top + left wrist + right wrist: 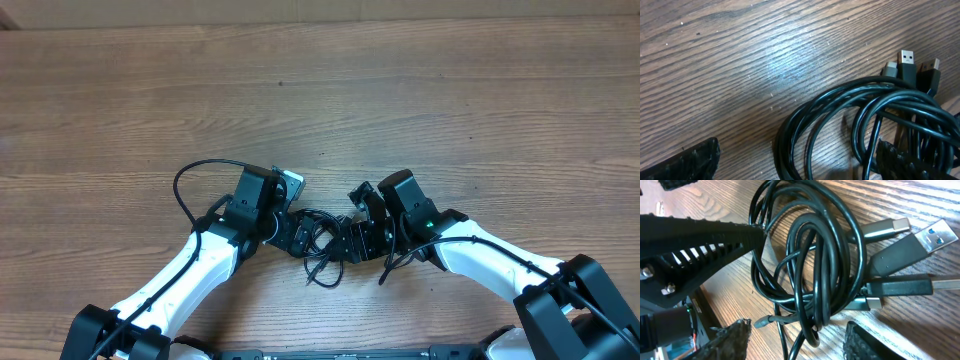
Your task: Untangle cables
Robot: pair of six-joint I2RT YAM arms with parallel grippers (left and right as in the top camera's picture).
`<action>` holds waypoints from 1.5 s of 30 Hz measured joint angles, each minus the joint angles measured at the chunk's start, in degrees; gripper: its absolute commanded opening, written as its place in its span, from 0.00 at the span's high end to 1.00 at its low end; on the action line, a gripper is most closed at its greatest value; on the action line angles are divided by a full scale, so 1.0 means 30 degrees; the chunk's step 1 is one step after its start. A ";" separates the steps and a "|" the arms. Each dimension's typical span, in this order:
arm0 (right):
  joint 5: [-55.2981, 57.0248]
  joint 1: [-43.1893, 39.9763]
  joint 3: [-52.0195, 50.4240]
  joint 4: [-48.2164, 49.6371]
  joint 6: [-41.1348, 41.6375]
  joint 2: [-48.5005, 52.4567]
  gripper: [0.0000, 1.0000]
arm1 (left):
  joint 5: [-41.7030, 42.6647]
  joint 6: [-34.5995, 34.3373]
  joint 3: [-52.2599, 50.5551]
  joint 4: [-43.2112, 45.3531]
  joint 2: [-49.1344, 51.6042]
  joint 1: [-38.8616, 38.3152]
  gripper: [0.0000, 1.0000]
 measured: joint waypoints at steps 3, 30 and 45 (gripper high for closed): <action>0.0124 0.0000 0.0000 -0.0015 0.0000 0.0000 0.45 | 0.0058 0.0000 0.0000 0.0007 0.0000 0.0000 0.00; 0.1020 0.0255 0.0051 0.1348 0.0007 0.1763 0.54 | 0.0066 0.0000 0.0000 0.0641 0.0000 0.0000 0.00; 0.0801 0.0335 0.0204 0.1413 0.0117 0.2178 0.96 | 0.0408 -0.0007 0.0000 0.0401 0.0000 0.0000 0.00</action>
